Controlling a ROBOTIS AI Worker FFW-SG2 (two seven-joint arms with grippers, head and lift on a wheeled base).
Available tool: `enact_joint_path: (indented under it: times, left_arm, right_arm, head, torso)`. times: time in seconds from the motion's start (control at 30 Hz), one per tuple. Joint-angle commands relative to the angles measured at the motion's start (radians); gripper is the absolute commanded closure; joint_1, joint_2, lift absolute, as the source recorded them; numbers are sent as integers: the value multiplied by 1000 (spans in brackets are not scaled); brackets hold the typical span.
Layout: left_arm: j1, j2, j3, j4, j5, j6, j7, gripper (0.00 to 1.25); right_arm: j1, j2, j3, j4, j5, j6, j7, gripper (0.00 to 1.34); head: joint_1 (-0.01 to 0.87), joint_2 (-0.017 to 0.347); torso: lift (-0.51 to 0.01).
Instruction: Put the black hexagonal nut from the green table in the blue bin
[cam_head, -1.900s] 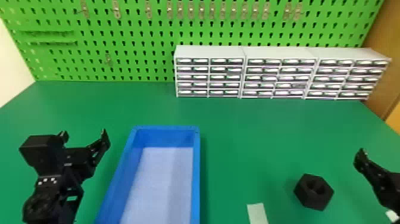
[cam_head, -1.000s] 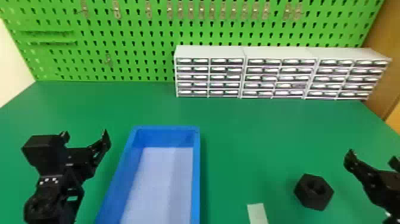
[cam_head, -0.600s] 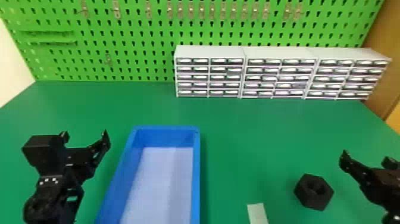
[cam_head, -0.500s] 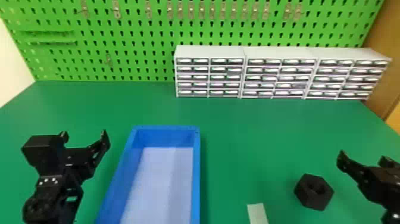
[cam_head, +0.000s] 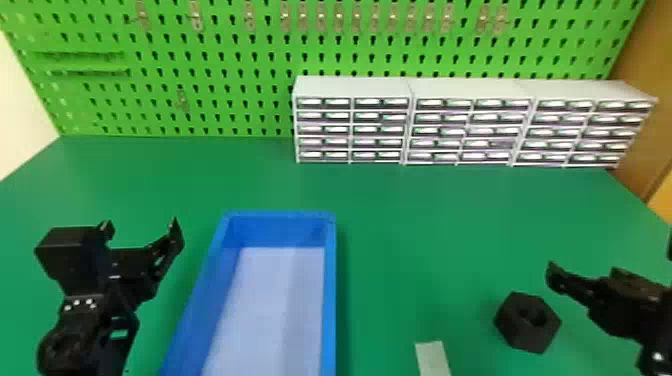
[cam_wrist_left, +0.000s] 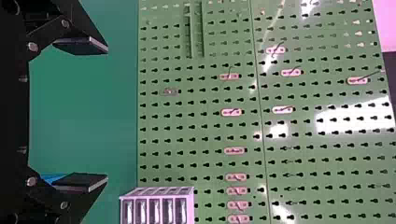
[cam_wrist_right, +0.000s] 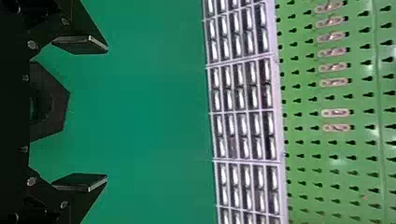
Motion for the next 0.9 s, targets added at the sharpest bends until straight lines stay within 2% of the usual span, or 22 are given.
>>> enact_joint_path:
  times: [0.0,0.17,0.47,0.67,0.87]
  left_arm:
    - [-1,-3,3,0,-1,0,0,292]
    - [-1,-3,3,0,-4,0,0,294]
    - [-7,-3,7,0,-9,0,0,294]
    - [-7,-3,7,0,-10,0,0,294]
    - [-7,-3,7,0,-13,0,0,294]
  right_arm:
    - [-14,-10,-7,-11,-14,114,1,305]
    - [-23,-16,-6,-16,-31,204,1,305]
    - [-86,-36,4,-37,-67,407,1,305]
    - [-125,-36,-10,-39,-79,534,1,305]
    - [-131,-62,-7,-37,-99,592,-1,305]
  head:
    - [657,57]
    - [657,57]
    - [657,57]
    - [657,57]
    - [657,57]
  torso:
    - [-95]
    - [-95]
    - [-95]
    - [-95]
    - [-95]
